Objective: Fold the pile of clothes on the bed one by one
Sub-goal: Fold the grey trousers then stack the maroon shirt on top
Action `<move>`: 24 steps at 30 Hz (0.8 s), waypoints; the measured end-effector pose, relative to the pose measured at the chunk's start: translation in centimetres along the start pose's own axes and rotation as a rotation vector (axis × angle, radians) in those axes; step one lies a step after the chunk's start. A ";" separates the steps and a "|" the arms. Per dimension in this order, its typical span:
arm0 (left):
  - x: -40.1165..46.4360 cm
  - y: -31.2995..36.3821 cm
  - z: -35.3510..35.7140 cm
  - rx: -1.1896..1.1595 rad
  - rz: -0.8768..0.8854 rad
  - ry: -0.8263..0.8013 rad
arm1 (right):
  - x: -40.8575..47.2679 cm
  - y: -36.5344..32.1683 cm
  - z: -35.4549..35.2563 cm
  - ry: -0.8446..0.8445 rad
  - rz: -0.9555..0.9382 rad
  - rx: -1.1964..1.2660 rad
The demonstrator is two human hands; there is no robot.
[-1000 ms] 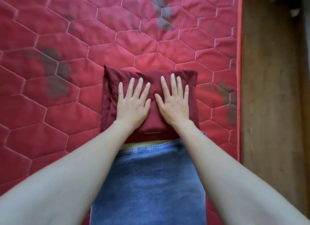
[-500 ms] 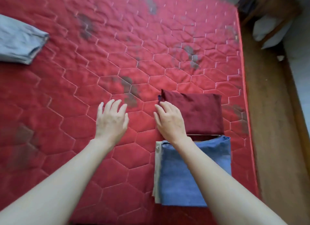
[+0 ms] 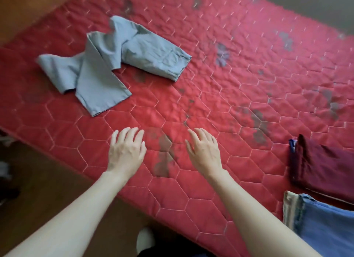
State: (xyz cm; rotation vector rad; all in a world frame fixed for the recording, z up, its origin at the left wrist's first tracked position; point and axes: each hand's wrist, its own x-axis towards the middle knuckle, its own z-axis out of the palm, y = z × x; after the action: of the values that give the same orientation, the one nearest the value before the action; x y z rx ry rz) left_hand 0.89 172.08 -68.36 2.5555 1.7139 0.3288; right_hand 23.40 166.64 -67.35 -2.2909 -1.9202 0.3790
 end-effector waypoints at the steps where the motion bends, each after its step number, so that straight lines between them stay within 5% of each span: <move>1: 0.5 -0.9 0.0 0.008 -0.007 0.009 | 1.1 -1.0 0.2 -0.009 -0.014 -0.002; 13: 17.4 -6.2 2.9 0.004 0.030 0.019 | 19.5 -4.1 1.6 0.041 -0.008 0.035; 24: 38.6 -2.9 11.7 0.034 0.484 -0.160 | 32.4 0.7 5.4 0.037 0.263 0.076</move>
State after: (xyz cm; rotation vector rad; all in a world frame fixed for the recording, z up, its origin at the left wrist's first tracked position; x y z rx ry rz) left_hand 14.72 209.60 -74.48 2.9028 1.0445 0.1039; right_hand 27.77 197.93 -76.25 -2.4850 -1.5617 0.4251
